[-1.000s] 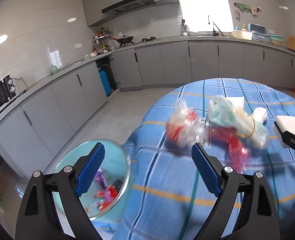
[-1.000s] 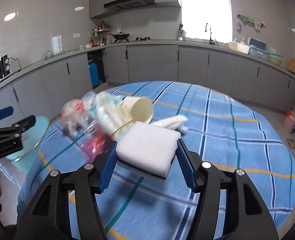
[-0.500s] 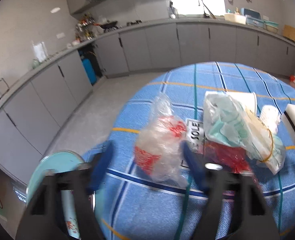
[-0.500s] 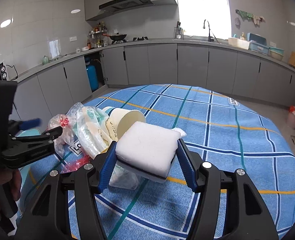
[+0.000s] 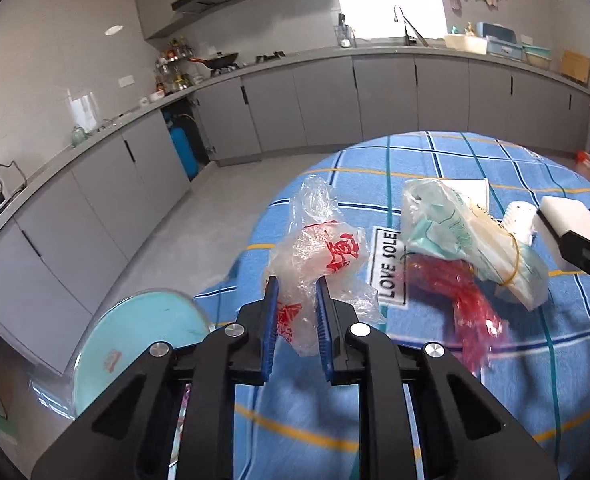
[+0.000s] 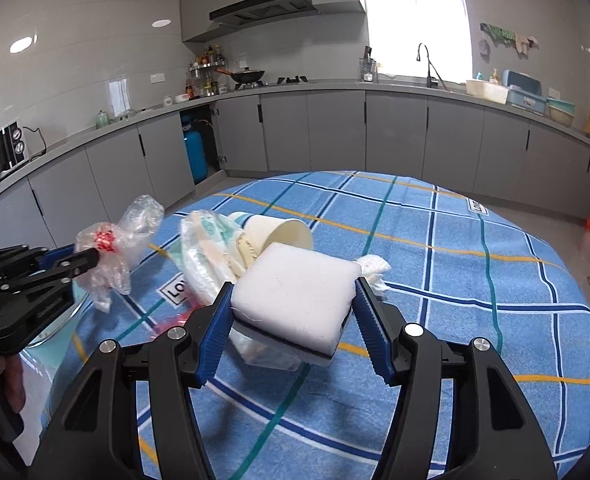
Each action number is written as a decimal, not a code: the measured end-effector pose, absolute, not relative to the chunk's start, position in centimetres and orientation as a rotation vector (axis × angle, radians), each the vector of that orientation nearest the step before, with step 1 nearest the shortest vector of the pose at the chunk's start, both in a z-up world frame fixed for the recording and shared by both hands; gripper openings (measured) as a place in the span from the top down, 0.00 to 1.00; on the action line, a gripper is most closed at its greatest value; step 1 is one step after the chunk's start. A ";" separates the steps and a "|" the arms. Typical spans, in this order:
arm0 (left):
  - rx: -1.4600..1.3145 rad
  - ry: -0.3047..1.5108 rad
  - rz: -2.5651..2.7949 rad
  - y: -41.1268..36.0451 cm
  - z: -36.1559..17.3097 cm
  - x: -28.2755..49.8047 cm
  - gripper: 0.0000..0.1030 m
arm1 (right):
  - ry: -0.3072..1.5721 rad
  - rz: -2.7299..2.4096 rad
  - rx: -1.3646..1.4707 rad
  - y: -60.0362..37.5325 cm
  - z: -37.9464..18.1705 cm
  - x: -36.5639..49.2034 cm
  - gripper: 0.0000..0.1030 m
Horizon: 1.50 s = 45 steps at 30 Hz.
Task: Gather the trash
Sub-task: 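Carry the sponge and clear plastic bag over the light-blue bucket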
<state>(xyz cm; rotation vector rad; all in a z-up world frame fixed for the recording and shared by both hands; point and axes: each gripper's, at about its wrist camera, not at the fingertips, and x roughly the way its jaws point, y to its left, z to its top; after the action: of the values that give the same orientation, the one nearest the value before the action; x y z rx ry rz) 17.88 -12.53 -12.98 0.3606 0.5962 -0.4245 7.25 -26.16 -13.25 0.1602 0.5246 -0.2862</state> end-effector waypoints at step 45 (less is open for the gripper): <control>0.272 0.531 -0.184 2.1 -9.8 15.5 0.83 | 0.472 0.011 0.006 -13.0 -10.7 12.3 0.43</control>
<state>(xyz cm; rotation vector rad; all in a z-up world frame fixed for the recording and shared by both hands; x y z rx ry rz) 15.45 2.10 -9.78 0.2720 0.5310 -0.1838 12.27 -12.99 -10.69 0.0056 0.4718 0.0109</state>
